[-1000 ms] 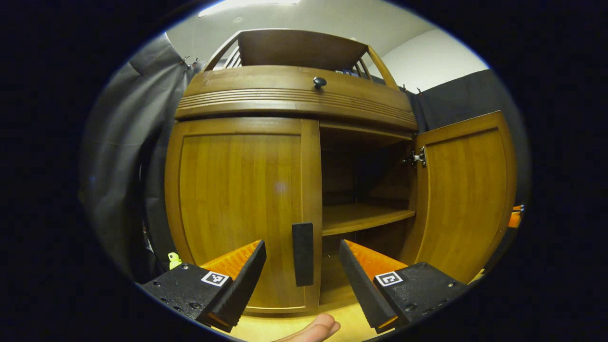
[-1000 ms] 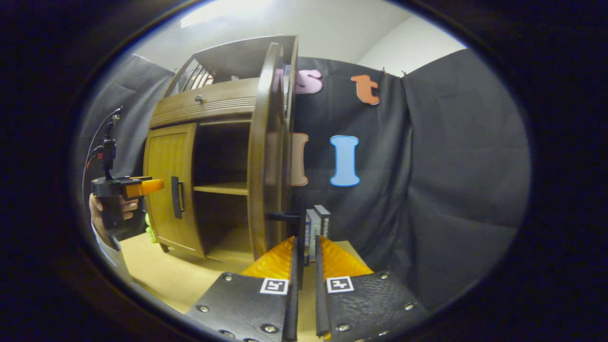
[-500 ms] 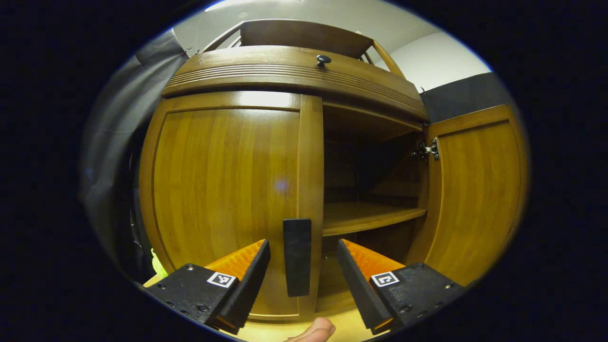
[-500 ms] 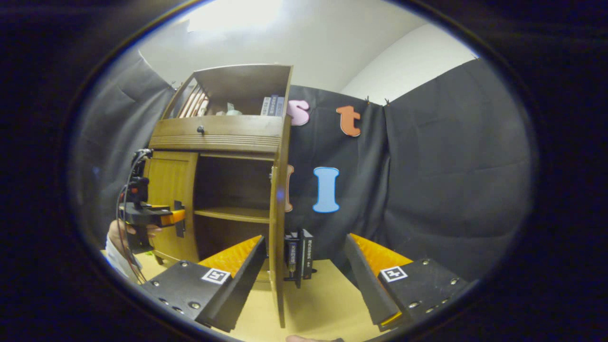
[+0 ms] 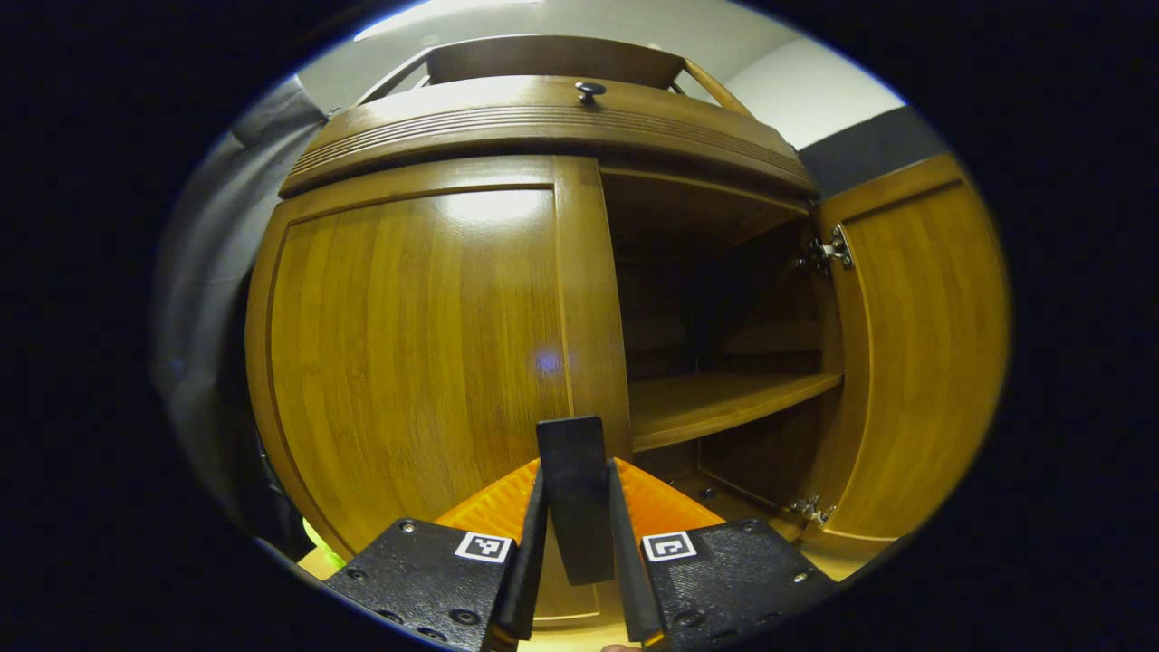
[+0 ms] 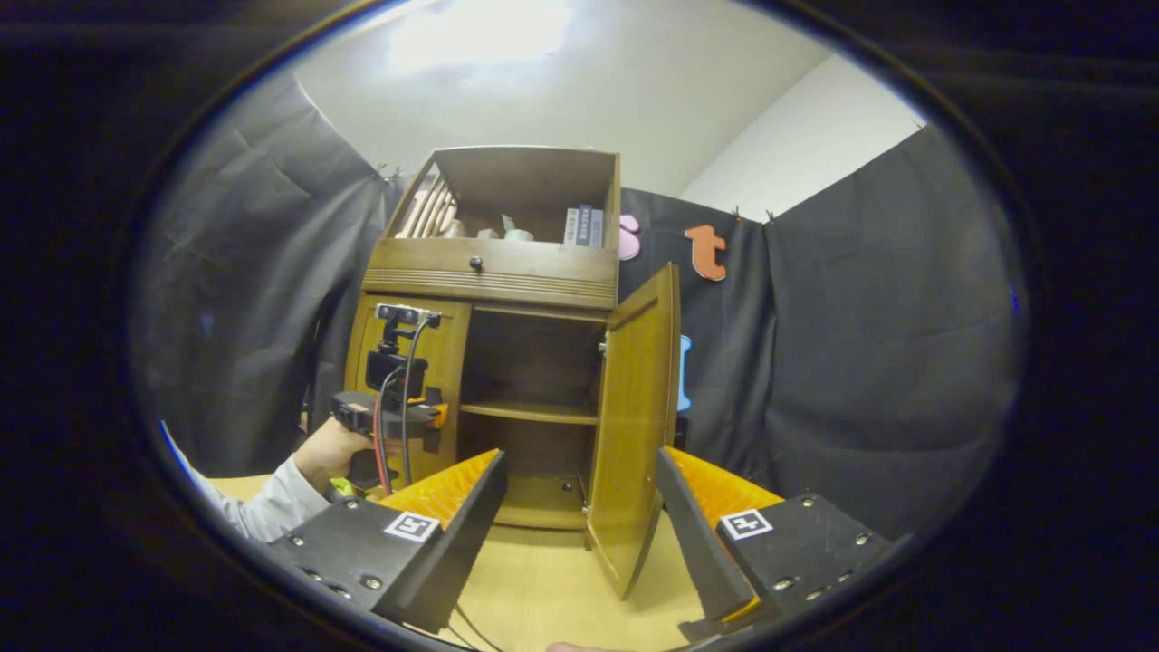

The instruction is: Open the right door of the double-door shoe cabinet with the right hand, and open the left door with the left hand.

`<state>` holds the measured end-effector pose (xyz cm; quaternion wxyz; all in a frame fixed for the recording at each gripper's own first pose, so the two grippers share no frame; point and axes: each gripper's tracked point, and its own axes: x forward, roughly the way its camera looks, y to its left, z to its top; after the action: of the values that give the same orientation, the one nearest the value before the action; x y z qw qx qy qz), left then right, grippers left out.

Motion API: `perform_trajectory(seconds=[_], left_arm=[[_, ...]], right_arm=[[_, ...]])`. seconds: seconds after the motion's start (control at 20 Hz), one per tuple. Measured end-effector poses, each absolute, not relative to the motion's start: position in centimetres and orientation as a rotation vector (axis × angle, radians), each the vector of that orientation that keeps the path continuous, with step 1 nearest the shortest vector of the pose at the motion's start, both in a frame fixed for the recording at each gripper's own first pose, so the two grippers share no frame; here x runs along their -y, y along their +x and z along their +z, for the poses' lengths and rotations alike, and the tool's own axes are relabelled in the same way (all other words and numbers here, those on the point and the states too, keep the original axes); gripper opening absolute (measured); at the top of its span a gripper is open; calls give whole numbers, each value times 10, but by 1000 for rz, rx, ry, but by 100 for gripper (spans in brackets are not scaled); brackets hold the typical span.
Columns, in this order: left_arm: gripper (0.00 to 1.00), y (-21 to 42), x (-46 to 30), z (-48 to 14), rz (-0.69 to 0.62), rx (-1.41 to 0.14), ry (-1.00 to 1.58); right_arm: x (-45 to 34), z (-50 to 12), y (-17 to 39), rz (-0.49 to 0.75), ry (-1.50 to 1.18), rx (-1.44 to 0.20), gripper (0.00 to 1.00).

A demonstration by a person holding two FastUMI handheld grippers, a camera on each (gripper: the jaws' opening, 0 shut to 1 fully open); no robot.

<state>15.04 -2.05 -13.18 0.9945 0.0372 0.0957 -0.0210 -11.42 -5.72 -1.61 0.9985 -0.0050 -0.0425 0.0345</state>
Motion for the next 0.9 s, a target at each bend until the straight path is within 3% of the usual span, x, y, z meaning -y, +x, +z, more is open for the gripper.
perform_trajectory(seconds=[0.25,0.3,0.45,0.9], left_arm=[[32,151,20,-130,-42,-223,21],[36,149,20,-134,-57,-227,20],[31,150,21,-132,-95,-230,7],[30,110,23,-124,-159,-274,-11]], right_arm=[[61,-11,-147,63,64,112,97],[65,-10,-154,60,63,119,98],[89,2,-167,4,67,155,97],[121,4,-188,-57,111,177,97]])
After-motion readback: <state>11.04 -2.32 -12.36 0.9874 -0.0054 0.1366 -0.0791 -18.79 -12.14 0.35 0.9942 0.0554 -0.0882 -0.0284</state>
